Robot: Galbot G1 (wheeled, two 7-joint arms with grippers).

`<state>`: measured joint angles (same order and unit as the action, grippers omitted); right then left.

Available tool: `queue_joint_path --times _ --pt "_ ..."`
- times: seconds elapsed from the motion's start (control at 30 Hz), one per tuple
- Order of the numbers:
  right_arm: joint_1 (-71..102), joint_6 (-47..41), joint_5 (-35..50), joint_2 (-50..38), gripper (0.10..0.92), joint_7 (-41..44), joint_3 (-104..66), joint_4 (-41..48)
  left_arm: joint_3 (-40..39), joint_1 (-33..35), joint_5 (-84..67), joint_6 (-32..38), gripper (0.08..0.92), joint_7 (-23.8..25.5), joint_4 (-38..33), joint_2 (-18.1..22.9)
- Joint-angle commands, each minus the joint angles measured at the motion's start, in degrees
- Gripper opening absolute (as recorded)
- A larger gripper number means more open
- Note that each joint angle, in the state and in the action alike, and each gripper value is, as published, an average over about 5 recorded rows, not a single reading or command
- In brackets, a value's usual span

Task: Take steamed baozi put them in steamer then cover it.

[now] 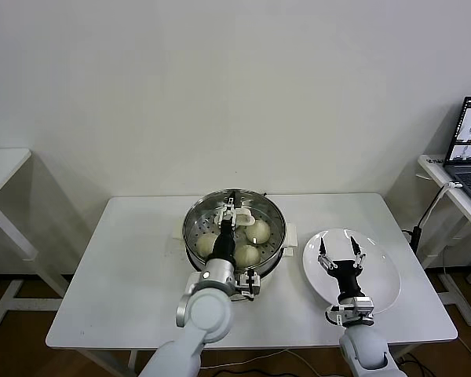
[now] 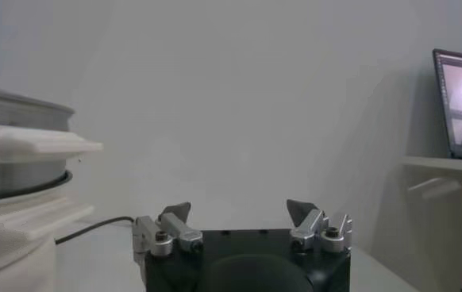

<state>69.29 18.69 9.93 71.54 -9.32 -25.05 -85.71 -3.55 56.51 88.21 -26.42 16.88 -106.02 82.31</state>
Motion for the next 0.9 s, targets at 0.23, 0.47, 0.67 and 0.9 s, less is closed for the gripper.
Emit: queue_joint_path --times 0.23,0.47,0.67,0.9 --pt "-0.14 -0.75 0.91 -0.42 0.823 -0.71 -0.36 -1.12 1.64 7.04 -7.44 -0.35 0.822 1.53 -19.1 -9.34" --pt "1.74 -6.21 7.41 -2.07 0.823 -1.69 -1.21 -5.25 12.61 13.7 -25.94 0.11 0.823 -8.74 -26.68 -12.61" --pt "4.54 -8.08 13.77 -2.94 0.823 -0.37 -2.55 -8.64 25.94 19.23 -66.5 7.52 0.823 -34.34 -19.39 -9.98" --pt "7.06 -9.17 15.7 -3.36 0.823 -0.46 -3.29 -10.91 37.9 22.36 -88.95 32.34 0.823 -27.5 -4.16 -8.74"
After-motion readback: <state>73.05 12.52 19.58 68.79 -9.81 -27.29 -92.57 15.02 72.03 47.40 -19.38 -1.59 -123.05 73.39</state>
